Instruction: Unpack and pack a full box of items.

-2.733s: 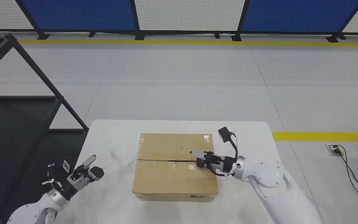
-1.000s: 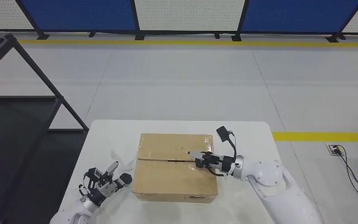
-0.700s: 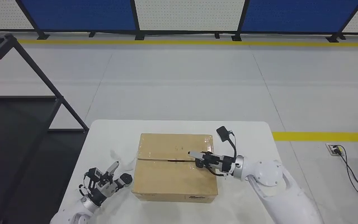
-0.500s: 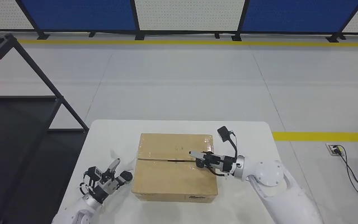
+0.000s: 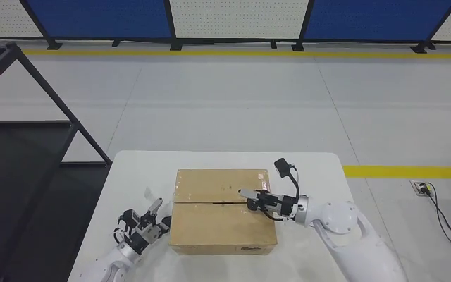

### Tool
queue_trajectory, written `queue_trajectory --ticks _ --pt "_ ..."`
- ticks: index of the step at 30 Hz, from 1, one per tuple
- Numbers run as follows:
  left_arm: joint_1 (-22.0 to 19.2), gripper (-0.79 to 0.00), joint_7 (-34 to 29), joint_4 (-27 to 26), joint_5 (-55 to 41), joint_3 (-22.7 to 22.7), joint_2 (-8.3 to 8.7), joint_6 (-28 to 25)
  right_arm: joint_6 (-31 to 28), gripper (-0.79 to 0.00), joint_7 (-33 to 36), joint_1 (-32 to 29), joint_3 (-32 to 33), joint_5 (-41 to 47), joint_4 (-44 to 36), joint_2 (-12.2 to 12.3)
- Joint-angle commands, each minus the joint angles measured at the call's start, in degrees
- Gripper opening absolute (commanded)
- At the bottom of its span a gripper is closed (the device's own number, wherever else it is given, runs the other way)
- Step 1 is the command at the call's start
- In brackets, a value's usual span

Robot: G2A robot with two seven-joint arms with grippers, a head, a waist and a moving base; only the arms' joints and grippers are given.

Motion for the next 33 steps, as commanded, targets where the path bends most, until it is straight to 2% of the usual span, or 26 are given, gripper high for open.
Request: queue_trajectory --ticks 1,10,16,26,33 --pt "0.85 0.0 1.41 -0.46 0.51 -0.25 -0.07 -0.54 0.02 0.0 0.1 0.08 -0.09 -0.02 -0.05 -0.02" --pt "0.92 0.0 7.36 -0.54 0.31 -1.2 -0.73 -0.87 -0.2 0.0 0.28 0.67 -0.59 0.12 0.32 -0.17" --pt "0.49 0.0 10.94 -0.13 0.16 -2.26 -1.21 -3.29 -0.6 0.0 0.46 0.38 -0.16 0.26 0.59 -0.07" --pt "5.48 0.0 17.27 -4.8 3.5 -6.5 -1.31 -10.47 -1.01 0.0 0.59 -0.06 0.38 0.52 0.94 0.07" --pt "7.83 0.0 20.65 -8.0 6.59 -8.08 -1.57 -12.63 -0.87 0.0 0.61 0.12 -0.03 0.51 0.88 -0.01"
